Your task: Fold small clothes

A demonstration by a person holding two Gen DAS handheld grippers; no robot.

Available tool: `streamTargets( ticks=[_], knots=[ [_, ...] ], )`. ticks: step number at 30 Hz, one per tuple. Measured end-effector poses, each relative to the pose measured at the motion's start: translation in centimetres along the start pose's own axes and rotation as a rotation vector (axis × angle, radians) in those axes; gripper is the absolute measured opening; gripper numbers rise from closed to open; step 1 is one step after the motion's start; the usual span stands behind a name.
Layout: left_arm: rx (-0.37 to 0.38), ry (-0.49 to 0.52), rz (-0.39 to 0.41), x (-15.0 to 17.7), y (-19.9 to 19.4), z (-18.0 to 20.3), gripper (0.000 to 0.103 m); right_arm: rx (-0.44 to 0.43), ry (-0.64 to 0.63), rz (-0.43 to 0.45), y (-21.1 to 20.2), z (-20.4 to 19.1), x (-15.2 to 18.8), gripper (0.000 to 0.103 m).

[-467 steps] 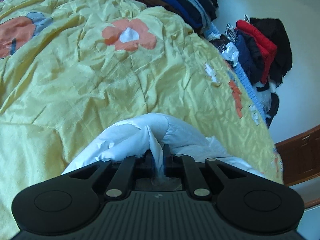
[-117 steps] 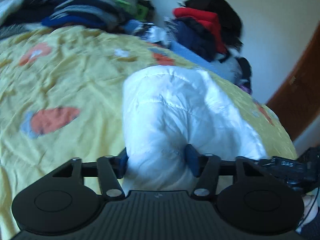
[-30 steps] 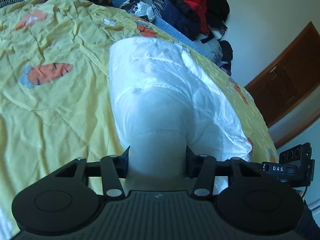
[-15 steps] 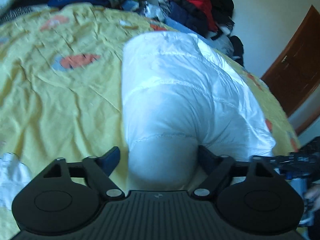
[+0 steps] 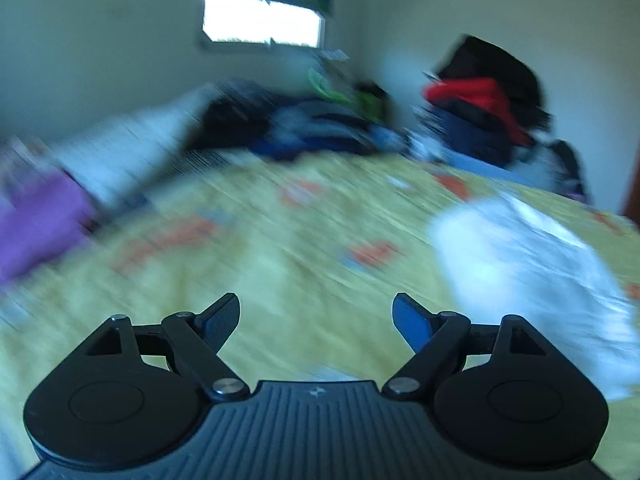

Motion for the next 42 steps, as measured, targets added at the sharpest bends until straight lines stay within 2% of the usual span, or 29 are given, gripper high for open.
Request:
streamTargets(
  ticks=[2,3,4,5,6,7,9,11,14,15,17,20,23,27,31,32,33,36,38,42],
  knots=[
    [-0.109,-0.005,0.075,-2.8,-1.1,-3.4,0.084,0.342,-0.157,0.075,-2.8,5.7,-1.7,0.094],
    [-0.158,-0.011,0.129,-4.2,-1.7,-4.7,0.084,0.522,-0.259,0.113,-4.1,7.6,-2.6,0.096],
    [-0.215,-0.006,0.185,-5.5,-2.2,-5.4,0.084,0.629,-0.327,0.140,-4.8,9.1,-2.6,0.097],
    [-0.278,0.010,0.240,-6.3,-2.6,-5.5,0.084,0.714,-0.398,0.176,-5.5,8.8,-2.9,0.098],
    [-0.327,0.026,0.274,-6.5,-2.7,-5.0,0.084,0.726,-0.433,0.210,-5.6,8.1,-2.5,0.100],
    [-0.354,0.040,0.283,-6.2,-2.4,-3.9,0.084,0.681,-0.434,0.244,-5.7,6.0,-2.3,0.103],
    [-0.308,0.072,0.240,-3.7,-1.0,0.0,0.084,0.421,-0.364,0.278,-4.8,0.4,-0.6,0.103],
    [-0.183,0.092,0.152,0.1,0.3,5.1,0.084,0.055,-0.273,0.235,-3.4,-7.8,2.2,0.102],
    [0.028,0.115,0.021,6.1,1.2,12.6,0.084,-0.408,-0.211,0.131,-3.2,-20.6,6.6,0.099],
    [0.075,0.127,-0.010,7.7,1.2,14.6,0.084,-0.502,-0.209,0.108,-3.7,-23.9,7.6,0.098],
    [0.128,0.147,-0.064,10.0,1.5,17.4,0.084,-0.634,-0.195,0.094,-5.2,-30.3,8.3,0.098],
    [0.163,0.148,-0.130,12.0,2.1,19.0,0.084,-0.784,-0.110,0.044,-6.2,-36.1,8.1,0.099],
    [0.176,0.118,-0.173,12.6,2.9,19.1,0.084,-0.828,-0.052,-0.050,-5.9,-39.0,8.5,0.099],
    [0.158,0.089,-0.168,13.1,3.0,18.9,0.084,-0.752,-0.035,-0.074,-6.1,-40.9,9.0,0.100],
    [0.123,0.071,-0.162,13.7,4.1,18.5,0.084,-0.653,0.005,-0.186,-3.5,-42.6,10.7,0.101],
    [0.114,0.079,-0.165,14.0,4.4,18.5,0.087,-0.644,0.013,-0.193,-3.0,-42.9,11.0,0.100],
    [0.102,0.100,-0.143,14.1,4.3,18.6,0.088,-0.627,0.009,-0.161,-2.9,-43.2,11.0,0.102],
    [0.112,0.109,-0.151,14.2,4.3,18.9,0.094,-0.583,-0.033,-0.126,-2.9,-43.9,11.6,0.102],
    [0.126,0.114,-0.163,14.2,4.4,19.0,0.101,-0.580,-0.014,-0.104,-2.8,-44.0,11.7,0.102],
    [0.117,0.135,-0.169,14.5,4.5,19.3,0.103,-0.581,-0.004,-0.083,-2.7,-43.9,11.7,0.102]
  ],
)
Point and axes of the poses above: each gripper's, at about its wrist camera, not at the fingertips, and y roughly the way its jaws point, z to its right, x to its underside, the point moved 10 cm from there along y, roughly the way its jaws point, and after that the axes turned 9 degrees about -z, right-handed, at the moved point
